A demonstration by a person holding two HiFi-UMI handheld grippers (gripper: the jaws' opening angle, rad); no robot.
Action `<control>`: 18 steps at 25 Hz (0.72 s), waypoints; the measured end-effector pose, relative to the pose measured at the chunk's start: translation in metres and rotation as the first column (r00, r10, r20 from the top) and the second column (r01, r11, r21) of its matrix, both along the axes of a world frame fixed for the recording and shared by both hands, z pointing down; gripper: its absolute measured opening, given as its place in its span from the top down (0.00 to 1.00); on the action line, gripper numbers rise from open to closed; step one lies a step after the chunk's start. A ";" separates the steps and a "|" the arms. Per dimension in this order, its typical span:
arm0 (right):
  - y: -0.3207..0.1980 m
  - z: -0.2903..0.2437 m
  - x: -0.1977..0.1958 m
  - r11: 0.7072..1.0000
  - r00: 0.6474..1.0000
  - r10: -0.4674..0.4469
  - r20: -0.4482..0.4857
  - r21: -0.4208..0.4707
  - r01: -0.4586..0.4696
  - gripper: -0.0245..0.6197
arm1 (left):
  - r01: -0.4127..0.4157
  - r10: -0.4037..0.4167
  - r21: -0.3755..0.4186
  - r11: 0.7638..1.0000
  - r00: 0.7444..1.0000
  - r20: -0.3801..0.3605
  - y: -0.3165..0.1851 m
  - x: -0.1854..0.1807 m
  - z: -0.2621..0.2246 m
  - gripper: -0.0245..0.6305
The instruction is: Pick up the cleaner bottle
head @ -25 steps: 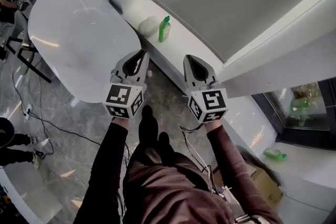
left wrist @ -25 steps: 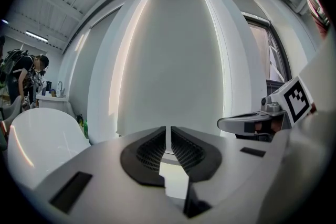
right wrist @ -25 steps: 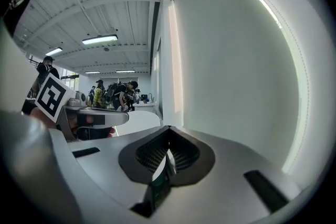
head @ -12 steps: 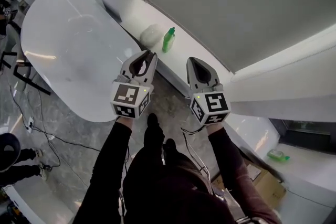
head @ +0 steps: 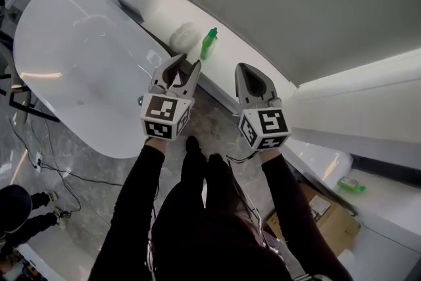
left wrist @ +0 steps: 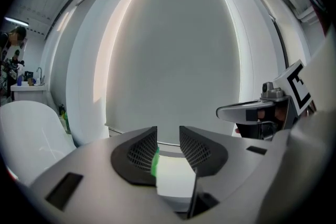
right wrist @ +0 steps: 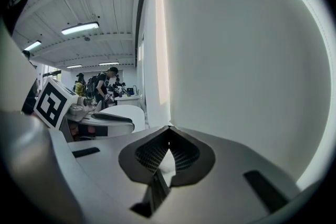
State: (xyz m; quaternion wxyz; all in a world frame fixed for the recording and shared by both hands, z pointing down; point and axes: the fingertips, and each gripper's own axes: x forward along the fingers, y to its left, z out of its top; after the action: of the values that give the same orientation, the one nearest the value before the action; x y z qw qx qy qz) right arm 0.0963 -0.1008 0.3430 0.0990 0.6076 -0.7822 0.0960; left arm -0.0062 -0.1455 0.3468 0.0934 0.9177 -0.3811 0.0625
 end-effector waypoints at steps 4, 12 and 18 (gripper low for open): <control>-0.010 0.016 0.006 1.000 1.000 0.003 -0.003 -0.020 -0.003 0.96 | -0.006 0.006 -0.027 1.000 1.000 0.022 -0.015 0.010 0.024 0.73; -0.031 0.060 0.022 0.998 1.000 -0.007 0.006 -0.060 0.007 0.96 | 0.017 -0.011 -0.083 0.996 0.998 0.069 -0.043 0.029 0.084 0.71; -0.045 0.092 0.030 0.996 1.000 -0.018 0.015 -0.082 0.019 0.96 | 0.016 -0.004 -0.111 0.994 0.994 0.107 -0.060 0.045 0.127 0.67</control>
State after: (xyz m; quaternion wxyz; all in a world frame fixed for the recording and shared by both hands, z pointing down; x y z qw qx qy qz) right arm 0.1261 -0.1461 0.4350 0.1194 0.5950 -0.7839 0.1314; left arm 0.0393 -0.2055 0.4738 0.1243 0.9045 -0.3859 0.1322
